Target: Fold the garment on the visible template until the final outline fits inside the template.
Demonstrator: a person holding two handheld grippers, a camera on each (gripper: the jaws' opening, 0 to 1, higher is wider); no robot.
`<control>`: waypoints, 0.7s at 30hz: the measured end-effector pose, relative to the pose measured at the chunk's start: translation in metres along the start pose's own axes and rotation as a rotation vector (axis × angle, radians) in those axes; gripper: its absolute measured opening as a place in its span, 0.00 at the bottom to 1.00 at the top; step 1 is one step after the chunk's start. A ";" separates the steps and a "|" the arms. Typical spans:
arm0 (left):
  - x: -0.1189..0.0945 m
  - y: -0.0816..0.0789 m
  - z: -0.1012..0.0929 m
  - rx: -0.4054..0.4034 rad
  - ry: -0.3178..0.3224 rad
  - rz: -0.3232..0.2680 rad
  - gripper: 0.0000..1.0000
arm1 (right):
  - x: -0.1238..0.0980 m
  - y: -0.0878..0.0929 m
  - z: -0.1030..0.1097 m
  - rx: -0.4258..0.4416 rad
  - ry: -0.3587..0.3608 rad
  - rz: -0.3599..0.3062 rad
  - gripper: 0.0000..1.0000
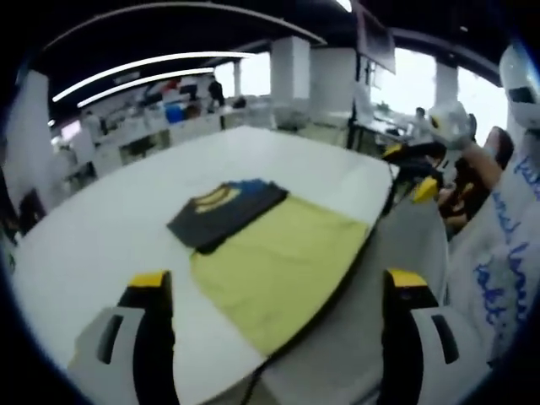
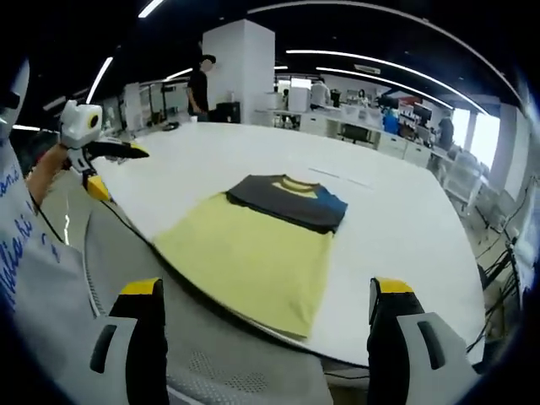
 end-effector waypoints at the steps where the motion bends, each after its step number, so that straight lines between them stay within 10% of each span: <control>1: 0.002 0.001 0.000 -0.007 0.001 0.008 1.00 | -0.002 0.002 0.000 0.007 0.007 0.003 1.00; 21: 0.008 0.019 0.004 -0.052 -0.020 0.050 0.99 | 0.006 0.014 -0.011 0.024 0.013 0.040 1.00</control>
Point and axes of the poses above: the point that each gripper's makers call its tool centre point, and the gripper's own axes: x roughly forward along the fingers, z roughly to its left, y roughly out of its underside, the point moved 4 cm from there along -x, roughly backward along the fingers, and after that the axes turned 1 degree about z, right-handed, at the moved point
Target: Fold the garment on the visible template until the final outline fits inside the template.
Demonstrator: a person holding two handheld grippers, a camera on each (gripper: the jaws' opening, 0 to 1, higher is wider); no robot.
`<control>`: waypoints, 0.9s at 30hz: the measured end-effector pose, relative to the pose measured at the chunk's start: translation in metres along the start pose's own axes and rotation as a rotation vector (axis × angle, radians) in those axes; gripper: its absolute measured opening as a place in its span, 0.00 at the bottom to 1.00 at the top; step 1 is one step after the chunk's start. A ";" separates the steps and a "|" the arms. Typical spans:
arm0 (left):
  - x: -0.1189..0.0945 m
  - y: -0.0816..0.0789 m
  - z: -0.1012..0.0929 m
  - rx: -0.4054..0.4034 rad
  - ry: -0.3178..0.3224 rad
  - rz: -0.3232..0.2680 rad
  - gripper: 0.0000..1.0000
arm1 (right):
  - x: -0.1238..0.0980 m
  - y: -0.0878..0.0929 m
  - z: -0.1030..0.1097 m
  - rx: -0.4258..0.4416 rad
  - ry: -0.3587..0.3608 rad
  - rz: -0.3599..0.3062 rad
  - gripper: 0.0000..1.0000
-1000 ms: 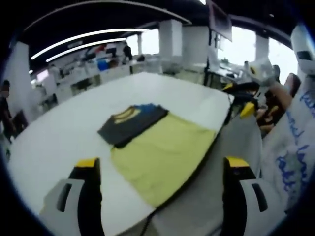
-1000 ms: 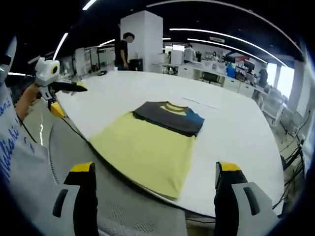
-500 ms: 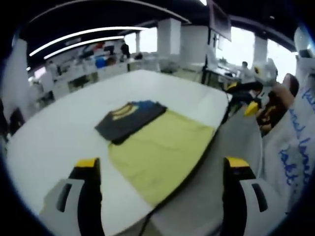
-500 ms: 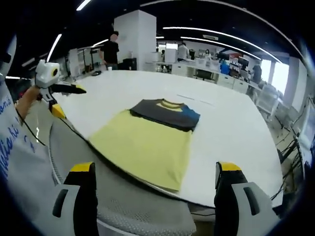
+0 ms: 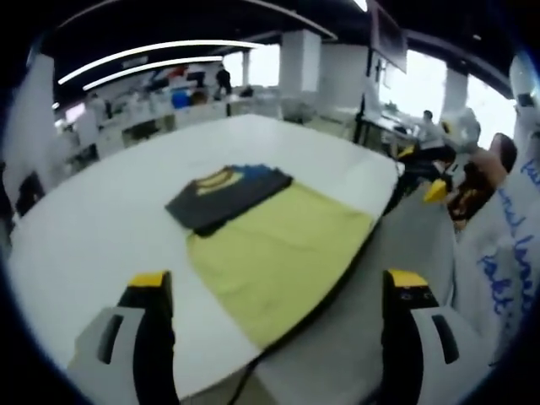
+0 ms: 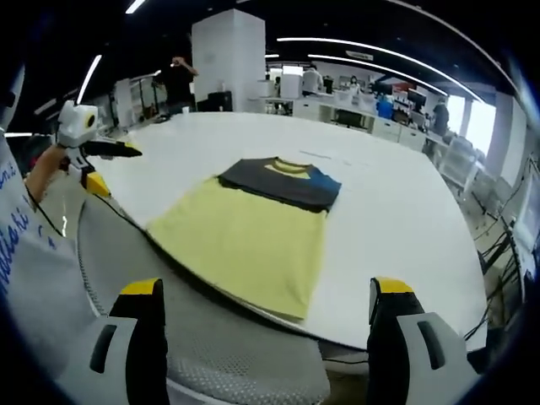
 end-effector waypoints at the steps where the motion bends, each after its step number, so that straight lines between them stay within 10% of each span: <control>1: -0.001 0.000 0.000 0.009 0.001 -0.002 0.99 | 0.001 -0.003 -0.001 -0.006 -0.001 -0.009 1.00; 19: 0.005 0.020 0.011 -0.095 -0.031 0.022 0.98 | 0.021 -0.001 0.001 -0.041 -0.063 0.034 1.00; 27: 0.016 0.039 0.022 -0.154 -0.018 0.076 0.78 | 0.026 0.002 0.006 -0.037 -0.096 0.044 1.00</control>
Point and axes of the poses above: the point that each gripper's makers call its tool centre point, and the gripper's own axes: x roughly forward along the fingers, z roughly to its left, y roughly out of its underside, the point moved 4 cm from there along -x, roughly backward along the fingers, and after that the axes turned 1 degree about z, right-handed, at the moved point
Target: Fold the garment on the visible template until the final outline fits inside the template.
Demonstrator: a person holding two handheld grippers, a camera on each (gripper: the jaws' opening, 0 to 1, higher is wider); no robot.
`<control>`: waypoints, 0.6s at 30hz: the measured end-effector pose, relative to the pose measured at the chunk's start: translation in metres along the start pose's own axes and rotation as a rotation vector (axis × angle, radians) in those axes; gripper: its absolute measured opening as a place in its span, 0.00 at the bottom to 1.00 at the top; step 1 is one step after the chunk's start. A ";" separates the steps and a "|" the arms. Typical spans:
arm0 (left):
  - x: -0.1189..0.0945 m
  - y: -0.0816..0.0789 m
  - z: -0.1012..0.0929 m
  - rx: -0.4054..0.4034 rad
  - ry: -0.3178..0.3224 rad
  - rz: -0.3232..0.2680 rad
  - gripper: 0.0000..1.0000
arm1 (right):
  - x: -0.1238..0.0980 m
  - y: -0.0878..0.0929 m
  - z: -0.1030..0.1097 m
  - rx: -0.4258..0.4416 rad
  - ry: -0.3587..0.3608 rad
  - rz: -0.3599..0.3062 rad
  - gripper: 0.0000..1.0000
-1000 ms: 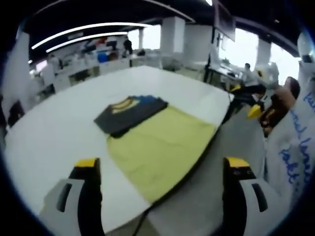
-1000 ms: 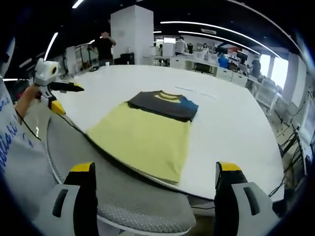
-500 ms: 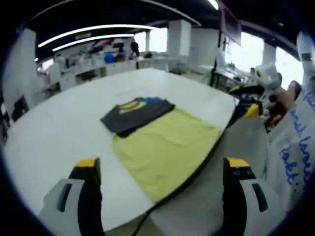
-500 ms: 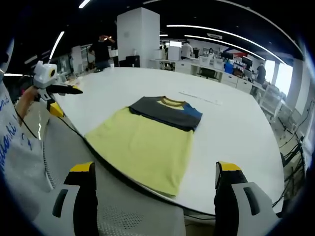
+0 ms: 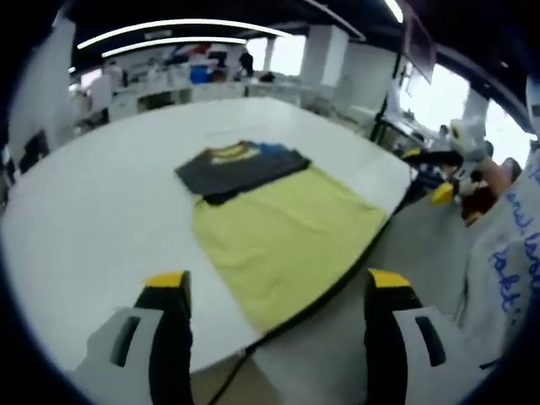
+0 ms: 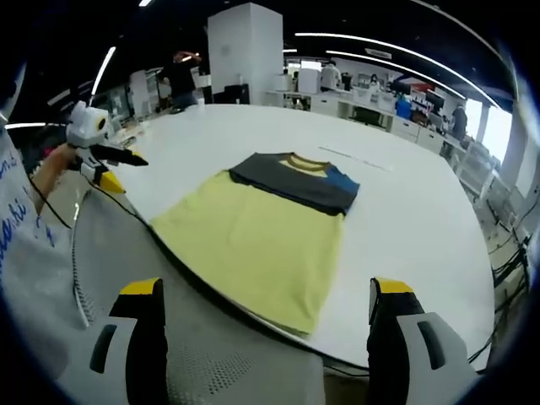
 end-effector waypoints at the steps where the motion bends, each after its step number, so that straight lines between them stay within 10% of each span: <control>1: 0.002 0.003 0.000 -0.004 0.012 0.001 0.76 | 0.002 0.001 0.000 0.005 -0.007 -0.003 1.00; 18: 0.022 0.044 0.015 -0.036 -0.055 0.198 0.59 | 0.025 0.034 -0.015 0.048 -0.003 0.102 0.83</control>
Point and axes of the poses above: the point that each gripper's makers call its tool centre point, and the gripper's own axes: x roughly forward along the fingers, z roughly to its left, y roughly out of its underside, the point moved 4 cm from there along -x, roughly backward along the fingers, and after that the axes turned 1 degree about z, right-handed, at the moved point
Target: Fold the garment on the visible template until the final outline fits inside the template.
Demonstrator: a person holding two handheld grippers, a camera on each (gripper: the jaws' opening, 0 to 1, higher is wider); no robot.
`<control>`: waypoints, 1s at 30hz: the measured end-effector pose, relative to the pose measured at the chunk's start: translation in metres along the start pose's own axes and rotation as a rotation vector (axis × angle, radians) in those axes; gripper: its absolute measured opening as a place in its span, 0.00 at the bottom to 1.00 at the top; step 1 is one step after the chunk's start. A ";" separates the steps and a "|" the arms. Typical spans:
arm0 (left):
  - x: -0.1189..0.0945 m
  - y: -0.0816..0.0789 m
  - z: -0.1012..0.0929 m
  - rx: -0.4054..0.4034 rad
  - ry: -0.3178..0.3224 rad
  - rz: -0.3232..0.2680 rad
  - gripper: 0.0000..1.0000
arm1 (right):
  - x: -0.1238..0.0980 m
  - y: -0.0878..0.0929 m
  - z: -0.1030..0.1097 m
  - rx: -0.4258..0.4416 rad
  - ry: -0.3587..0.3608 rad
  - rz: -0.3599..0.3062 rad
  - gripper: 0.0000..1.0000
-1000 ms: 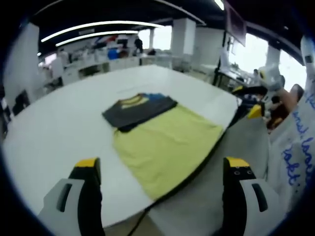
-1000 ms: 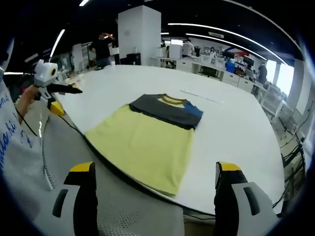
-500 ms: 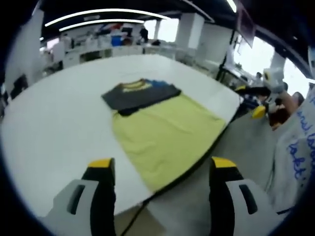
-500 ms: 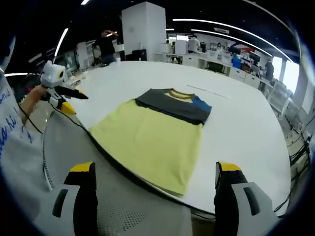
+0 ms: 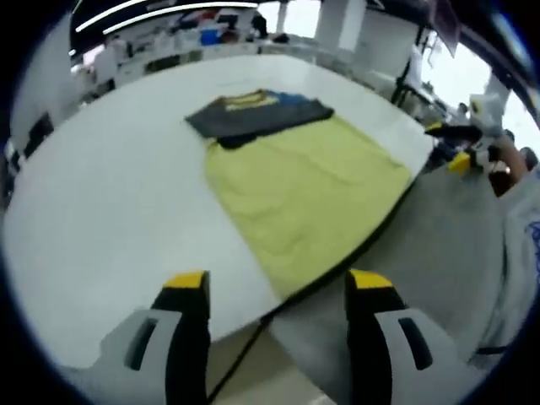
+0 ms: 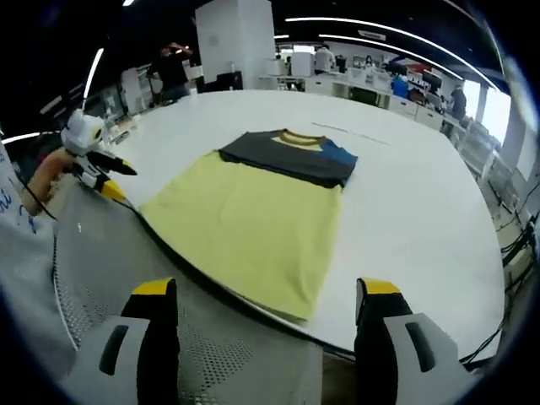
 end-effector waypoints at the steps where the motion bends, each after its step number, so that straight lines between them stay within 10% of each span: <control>1: 0.002 -0.001 -0.001 -0.016 0.014 -0.013 0.57 | 0.002 0.001 0.000 -0.003 0.000 0.009 0.83; 30: 0.034 0.013 0.003 -0.129 0.085 0.076 0.30 | 0.030 0.011 -0.030 0.042 -0.013 0.130 0.45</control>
Point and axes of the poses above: the point that each gripper's makers call its tool centre point, and the gripper's own axes: x roughly forward along the fingers, z roughly to its left, y roughly out of its underside, the point moved 4 cm from there along -x, roughly backward along the fingers, and after that the axes turned 1 degree about z, right-handed, at the moved point
